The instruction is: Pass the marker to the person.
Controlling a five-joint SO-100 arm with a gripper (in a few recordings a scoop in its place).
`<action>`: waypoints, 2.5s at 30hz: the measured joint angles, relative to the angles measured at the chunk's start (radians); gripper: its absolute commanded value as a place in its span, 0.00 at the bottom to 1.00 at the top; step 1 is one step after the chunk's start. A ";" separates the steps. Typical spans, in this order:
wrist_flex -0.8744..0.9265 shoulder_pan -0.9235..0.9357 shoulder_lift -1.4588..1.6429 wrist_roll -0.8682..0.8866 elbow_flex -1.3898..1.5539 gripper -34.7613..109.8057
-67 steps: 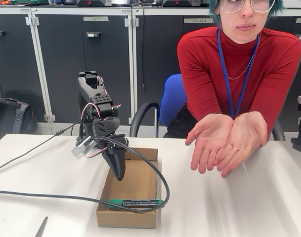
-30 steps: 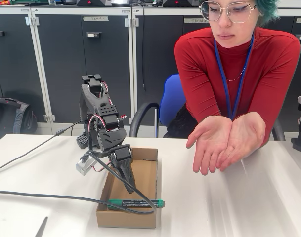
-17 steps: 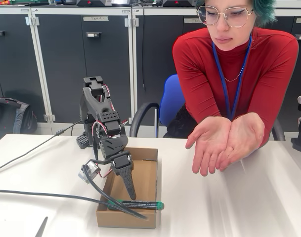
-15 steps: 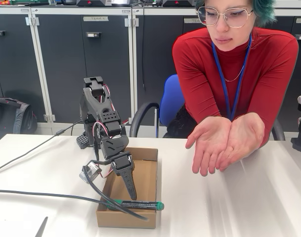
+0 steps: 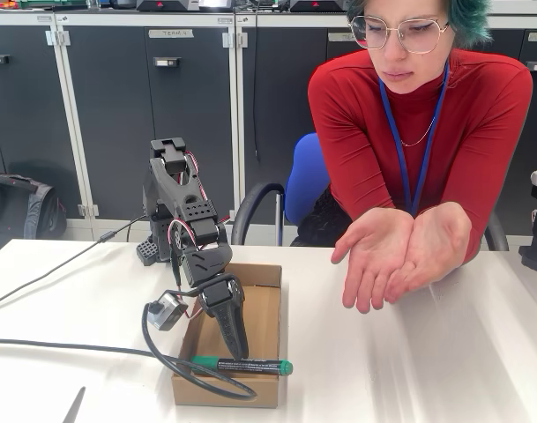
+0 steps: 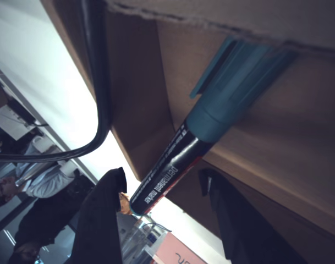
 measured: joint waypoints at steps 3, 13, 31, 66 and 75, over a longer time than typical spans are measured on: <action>0.034 0.008 -0.012 0.003 0.000 0.46; 0.097 0.018 -0.031 0.003 -0.028 0.44; 0.097 0.028 -0.049 0.003 -0.055 0.21; 0.046 -0.107 0.209 -0.081 -0.084 0.21; -0.006 -0.189 0.488 -0.161 0.121 0.21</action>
